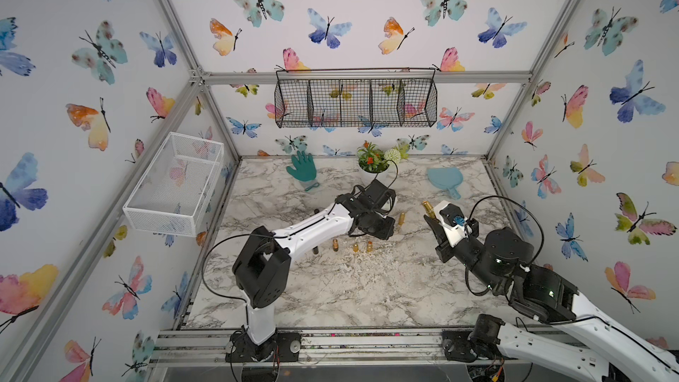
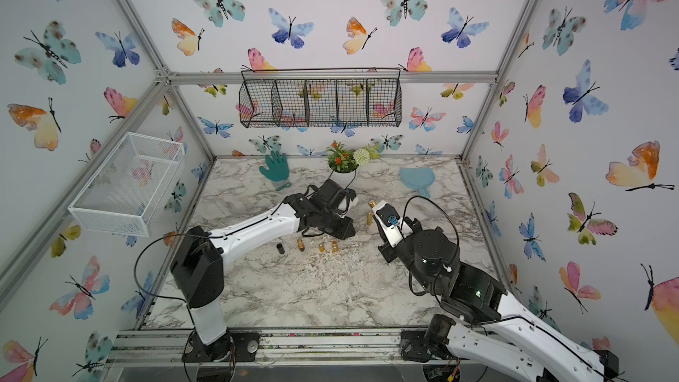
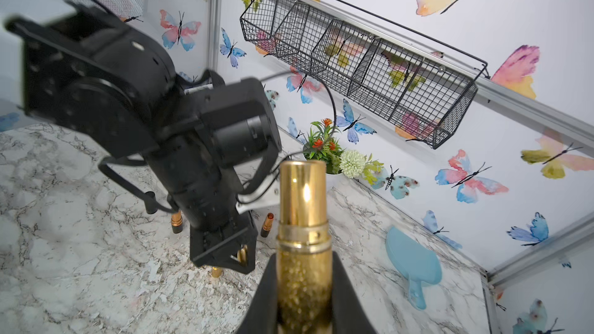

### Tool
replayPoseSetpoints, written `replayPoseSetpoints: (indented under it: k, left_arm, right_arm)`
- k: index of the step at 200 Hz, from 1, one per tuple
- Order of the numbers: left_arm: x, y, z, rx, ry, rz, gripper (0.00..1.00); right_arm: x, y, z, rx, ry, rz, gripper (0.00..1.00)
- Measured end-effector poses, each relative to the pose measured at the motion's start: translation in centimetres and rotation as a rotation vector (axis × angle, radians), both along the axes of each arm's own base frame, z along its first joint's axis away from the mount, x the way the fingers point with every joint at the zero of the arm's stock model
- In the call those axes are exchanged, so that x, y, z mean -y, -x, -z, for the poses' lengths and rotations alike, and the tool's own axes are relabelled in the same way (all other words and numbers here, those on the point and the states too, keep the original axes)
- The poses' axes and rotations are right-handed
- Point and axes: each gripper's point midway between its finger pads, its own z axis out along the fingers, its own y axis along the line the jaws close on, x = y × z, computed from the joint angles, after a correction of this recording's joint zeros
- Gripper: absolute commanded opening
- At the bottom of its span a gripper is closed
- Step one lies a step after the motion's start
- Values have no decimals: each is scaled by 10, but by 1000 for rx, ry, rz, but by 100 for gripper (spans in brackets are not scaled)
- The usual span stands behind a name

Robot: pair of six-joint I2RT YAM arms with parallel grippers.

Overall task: Open the lipstick cap
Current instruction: Place the cover at the center of the board.

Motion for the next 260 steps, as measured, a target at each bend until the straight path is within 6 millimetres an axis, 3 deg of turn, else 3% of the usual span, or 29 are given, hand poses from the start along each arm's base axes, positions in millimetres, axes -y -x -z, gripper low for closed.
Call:
replayPoseSetpoints:
  k: [20, 54, 109, 154, 175, 208, 232, 260]
  left_arm:
    - [9, 3, 32, 17, -92, 9, 15]
    - [13, 6, 70, 34, -191, 23, 17]
    - [7, 2, 98, 52, -269, 21, 22]
    - [8, 1, 107, 63, -287, 33, 32]
    - [13, 1, 107, 72, -282, 39, 41]
    - [15, 0, 104, 76, -278, 41, 47]
    - [20, -5, 92, 85, -263, 37, 51]
    - [29, -17, 54, 110, -192, 22, 55]
  right_arm:
    - [-3, -2, 7, -17, 20, 3, 2]
    - [-7, -5, 20, -43, 46, 7, 2]
    - [-9, -6, 26, -55, 54, 9, 2]
    - [-9, -6, 27, -57, 57, 10, 2]
    - [-9, -6, 27, -58, 58, 10, 2]
    - [-9, -6, 27, -58, 58, 10, 2]
    - [-9, -7, 27, -58, 59, 12, 2]
    - [-8, -7, 27, -57, 59, 14, 2]
